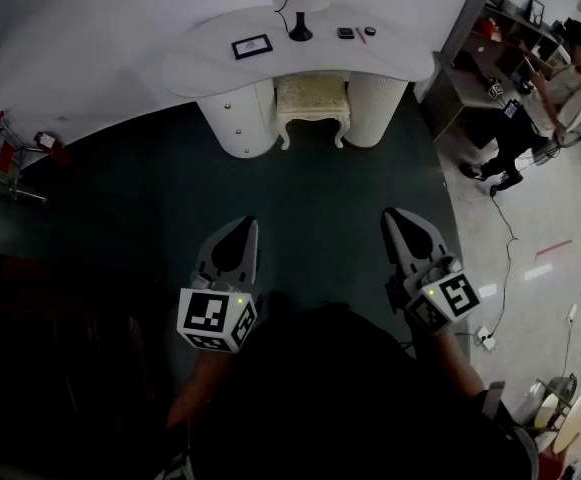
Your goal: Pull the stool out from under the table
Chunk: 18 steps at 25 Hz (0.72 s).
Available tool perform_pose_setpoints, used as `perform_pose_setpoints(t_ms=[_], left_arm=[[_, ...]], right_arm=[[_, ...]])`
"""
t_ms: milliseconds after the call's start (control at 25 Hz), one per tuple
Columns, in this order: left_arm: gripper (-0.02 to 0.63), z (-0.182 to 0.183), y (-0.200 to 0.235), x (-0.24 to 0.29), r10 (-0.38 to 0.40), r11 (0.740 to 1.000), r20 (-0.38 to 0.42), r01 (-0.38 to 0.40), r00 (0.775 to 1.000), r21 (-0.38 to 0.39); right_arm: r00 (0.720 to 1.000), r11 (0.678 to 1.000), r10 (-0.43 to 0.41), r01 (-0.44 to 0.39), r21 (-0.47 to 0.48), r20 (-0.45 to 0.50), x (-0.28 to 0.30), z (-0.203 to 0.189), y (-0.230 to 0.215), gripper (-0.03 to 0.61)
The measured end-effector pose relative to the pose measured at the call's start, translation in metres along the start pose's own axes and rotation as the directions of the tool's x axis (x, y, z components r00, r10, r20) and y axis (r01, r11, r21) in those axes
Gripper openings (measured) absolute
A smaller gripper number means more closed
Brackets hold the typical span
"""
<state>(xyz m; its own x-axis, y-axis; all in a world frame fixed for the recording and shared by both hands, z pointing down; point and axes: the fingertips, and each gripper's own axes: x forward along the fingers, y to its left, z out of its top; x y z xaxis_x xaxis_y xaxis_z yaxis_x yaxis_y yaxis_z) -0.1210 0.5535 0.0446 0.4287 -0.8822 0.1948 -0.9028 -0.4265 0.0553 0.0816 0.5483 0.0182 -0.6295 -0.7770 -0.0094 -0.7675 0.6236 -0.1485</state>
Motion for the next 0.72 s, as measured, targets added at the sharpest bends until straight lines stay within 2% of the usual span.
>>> perform_pose_setpoints(t_ms=[320,560,720], left_arm=[[0.012,0.002,-0.003,0.003,-0.028,1.000,-0.001,0.028,1.000,0.000],[0.012,-0.003,0.021,-0.003,-0.037,0.999,0.004,0.037,0.999,0.007],[0.012,-0.005,0.040,-0.011,-0.042,0.999,0.009,0.042,0.999,0.004]], right_arm=[[1.000,1.000,-0.013,0.013,0.017,-0.001,0.003,0.000,0.000,0.017],[1.000,0.998,-0.010,0.011,-0.054,0.017,0.021,0.003,0.021,0.018],[1.000,1.000,-0.014,0.014,-0.025,0.012,0.038,-0.002,0.037,0.018]])
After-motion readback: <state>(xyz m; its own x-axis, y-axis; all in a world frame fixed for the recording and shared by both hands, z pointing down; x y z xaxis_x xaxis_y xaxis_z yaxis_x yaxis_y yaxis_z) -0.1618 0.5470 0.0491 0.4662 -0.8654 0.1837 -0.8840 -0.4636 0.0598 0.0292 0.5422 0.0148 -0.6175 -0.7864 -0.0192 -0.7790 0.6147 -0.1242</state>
